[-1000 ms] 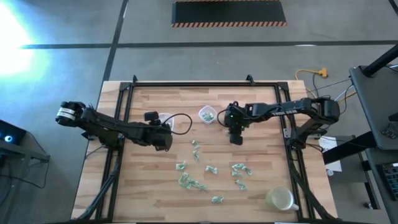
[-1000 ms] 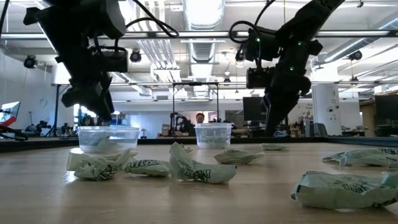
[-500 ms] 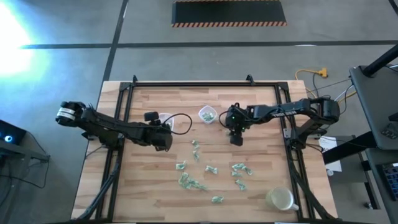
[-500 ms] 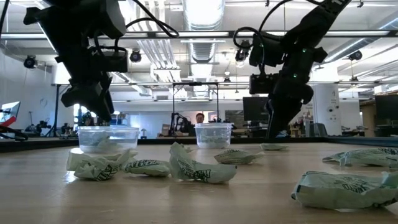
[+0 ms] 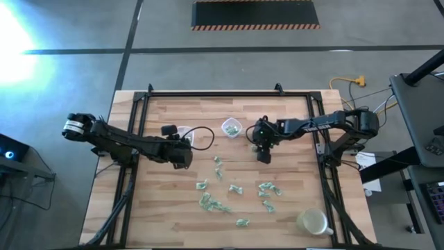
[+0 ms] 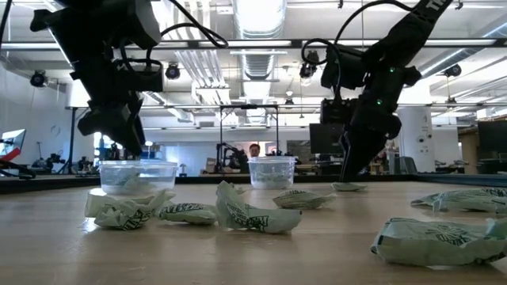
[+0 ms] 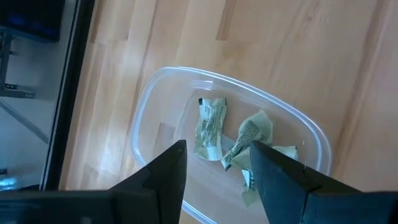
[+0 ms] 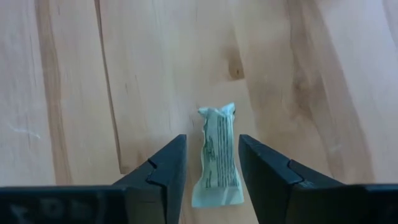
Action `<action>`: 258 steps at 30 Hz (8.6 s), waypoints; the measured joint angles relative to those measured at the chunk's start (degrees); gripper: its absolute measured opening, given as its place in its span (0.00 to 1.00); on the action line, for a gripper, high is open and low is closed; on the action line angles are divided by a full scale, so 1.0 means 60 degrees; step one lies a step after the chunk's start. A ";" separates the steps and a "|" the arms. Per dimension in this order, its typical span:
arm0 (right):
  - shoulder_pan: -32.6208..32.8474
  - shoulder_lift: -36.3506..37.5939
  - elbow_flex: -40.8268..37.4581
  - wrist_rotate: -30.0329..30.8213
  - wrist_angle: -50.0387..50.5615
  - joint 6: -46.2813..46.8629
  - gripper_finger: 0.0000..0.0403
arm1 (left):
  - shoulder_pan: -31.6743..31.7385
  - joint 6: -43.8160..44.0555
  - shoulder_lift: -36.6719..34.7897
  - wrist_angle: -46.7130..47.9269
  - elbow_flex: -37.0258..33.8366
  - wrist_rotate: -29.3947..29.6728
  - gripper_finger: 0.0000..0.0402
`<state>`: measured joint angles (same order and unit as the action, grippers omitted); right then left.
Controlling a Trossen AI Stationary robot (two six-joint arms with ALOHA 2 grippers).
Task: Pick and place items into bin
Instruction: Put the stevia packet into the small transparent container, then put the stevia packet into the large transparent container, then put the stevia packet into the small transparent container
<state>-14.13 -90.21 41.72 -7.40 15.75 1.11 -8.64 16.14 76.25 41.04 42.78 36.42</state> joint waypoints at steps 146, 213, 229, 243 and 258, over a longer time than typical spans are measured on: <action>-0.0058 0.1545 0.1088 0.0951 0.1550 -0.1284 0.18 | 0.1114 -0.5938 0.3814 -0.5395 0.1963 -0.4828 0.40; -0.0062 0.1537 0.0918 0.0933 0.1237 -0.1356 0.16 | 0.1663 -0.2993 -0.2333 -0.2495 -0.1082 -0.1900 0.01; -0.0062 0.1537 0.0871 0.0911 0.1161 -0.1356 0.19 | 0.1672 -0.2503 -0.2451 -0.2741 -0.1851 -0.1947 0.04; -0.0062 0.1537 0.0827 0.0903 0.0989 -0.1292 0.18 | 0.1676 -0.2462 -0.1920 -0.2747 -0.1778 -0.1944 0.42; 0.0786 0.1249 0.0419 -0.2820 -0.2237 -0.2761 0.19 | 0.1676 -0.2481 -0.2102 -0.2670 -0.1536 -0.2226 0.46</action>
<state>-9.42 -82.72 44.23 -24.32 2.33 -15.45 1.41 1.26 63.64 25.02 33.57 23.06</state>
